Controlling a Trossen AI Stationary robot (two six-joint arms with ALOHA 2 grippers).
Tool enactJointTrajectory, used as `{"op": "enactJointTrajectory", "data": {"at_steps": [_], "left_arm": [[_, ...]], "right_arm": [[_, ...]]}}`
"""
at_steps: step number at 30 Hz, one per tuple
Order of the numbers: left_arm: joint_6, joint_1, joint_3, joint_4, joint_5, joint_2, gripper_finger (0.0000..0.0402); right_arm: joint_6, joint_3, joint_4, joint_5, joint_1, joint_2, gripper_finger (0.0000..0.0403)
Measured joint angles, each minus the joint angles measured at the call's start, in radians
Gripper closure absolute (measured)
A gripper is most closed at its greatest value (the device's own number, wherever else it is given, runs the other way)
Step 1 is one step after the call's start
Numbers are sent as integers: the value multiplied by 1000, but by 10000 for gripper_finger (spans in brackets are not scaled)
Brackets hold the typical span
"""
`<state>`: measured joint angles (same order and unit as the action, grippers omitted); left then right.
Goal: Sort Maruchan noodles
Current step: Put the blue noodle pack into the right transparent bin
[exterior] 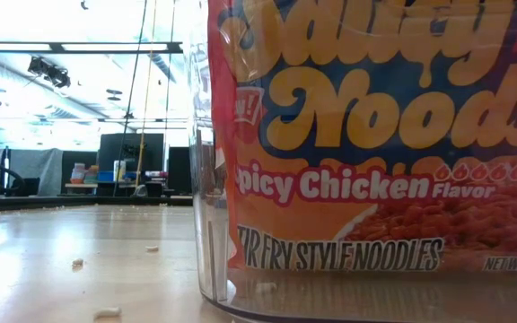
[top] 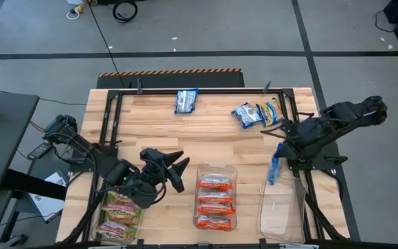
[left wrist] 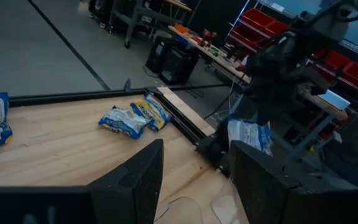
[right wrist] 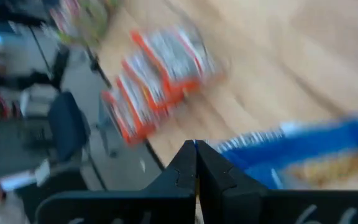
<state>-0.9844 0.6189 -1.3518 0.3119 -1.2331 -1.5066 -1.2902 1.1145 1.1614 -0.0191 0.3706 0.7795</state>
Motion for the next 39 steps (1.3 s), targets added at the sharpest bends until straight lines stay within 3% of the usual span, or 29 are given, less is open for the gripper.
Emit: {"op": "enactJointTrajectory", "data": {"at_steps": [4,9,14,17,22,25,27,31,35,39], "left_arm": [[0,0,0,0,0,0,214],[0,-5,0,-6,0,0,214],[0,-5,0,-18,0,0,214],[0,-5,0,-28,0,0,214],[-1,-3,0,-32,1,0,214],[-1,-3,0,-32,1,0,214],[-1,-3,0,-32,1,0,214],[0,-3,0,-31,2,0,214],[0,-3,0,-31,4,0,214],[0,-3,0,-30,26,0,214]], "right_arm": [[32,0,-96,159,1,38,400],[35,-39,-91,319,-49,95,400],[35,-189,-237,330,-177,125,399],[21,-300,-412,338,-264,144,398],[-99,-444,-684,367,-347,185,398],[-189,-496,-707,381,-386,205,398],[-215,-534,-689,370,-416,217,395],[-149,-604,-691,250,-471,236,366],[24,-625,-689,156,-489,242,314],[297,-599,-683,19,-512,233,254]]}}
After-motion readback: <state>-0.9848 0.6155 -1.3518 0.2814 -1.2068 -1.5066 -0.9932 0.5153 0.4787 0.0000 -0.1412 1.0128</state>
